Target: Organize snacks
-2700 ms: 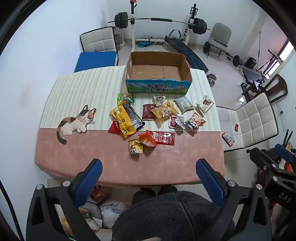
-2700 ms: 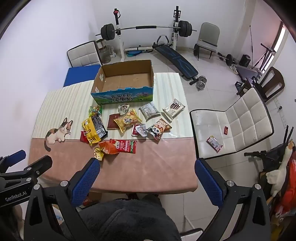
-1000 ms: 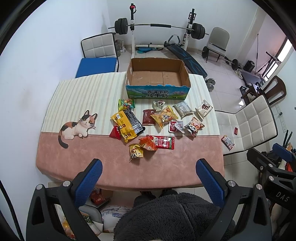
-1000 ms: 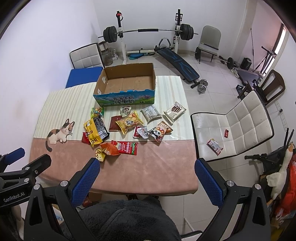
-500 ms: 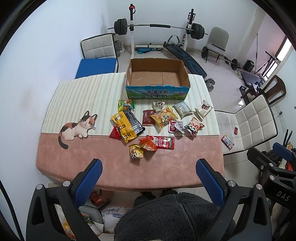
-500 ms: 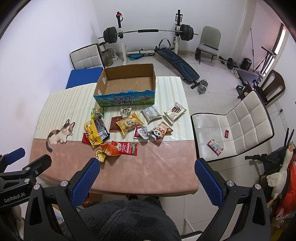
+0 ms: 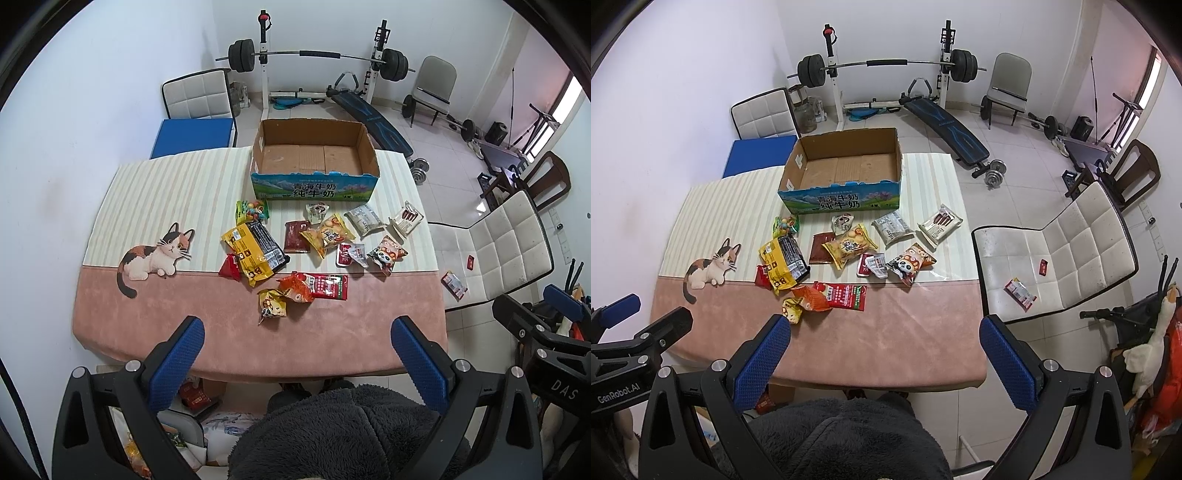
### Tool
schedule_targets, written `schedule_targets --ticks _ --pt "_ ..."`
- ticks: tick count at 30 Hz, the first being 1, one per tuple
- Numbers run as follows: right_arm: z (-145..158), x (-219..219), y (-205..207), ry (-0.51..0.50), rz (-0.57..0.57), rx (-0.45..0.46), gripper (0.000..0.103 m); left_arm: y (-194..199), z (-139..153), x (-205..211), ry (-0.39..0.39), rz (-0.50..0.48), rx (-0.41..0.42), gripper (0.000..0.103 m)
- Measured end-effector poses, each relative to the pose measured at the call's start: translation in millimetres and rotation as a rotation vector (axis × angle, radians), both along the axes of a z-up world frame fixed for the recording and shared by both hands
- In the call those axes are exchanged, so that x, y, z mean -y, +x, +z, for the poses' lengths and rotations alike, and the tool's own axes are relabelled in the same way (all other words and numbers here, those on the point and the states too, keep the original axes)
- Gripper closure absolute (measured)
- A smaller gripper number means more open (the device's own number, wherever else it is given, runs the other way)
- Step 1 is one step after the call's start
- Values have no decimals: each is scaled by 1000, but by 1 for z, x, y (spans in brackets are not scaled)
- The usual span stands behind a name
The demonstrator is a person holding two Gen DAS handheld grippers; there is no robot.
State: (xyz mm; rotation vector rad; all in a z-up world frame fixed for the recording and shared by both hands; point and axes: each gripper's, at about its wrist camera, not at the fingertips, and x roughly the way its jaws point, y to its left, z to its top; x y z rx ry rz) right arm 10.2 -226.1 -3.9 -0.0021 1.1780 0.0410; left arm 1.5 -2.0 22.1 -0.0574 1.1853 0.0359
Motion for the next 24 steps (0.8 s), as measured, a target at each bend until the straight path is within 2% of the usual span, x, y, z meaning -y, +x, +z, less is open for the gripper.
schedule_targets --ticks 18,21,24 --pt "4 -9 10 22 -6 -19 0 4 1 -3 -5 9 -5 0" --pt "-6 -8 19 53 -18 -42 0 14 -7 -14 -12 43 -13 0" --pt "-34 -3 31 92 -39 -86 0 28 -27 -33 -10 110 -37 0"
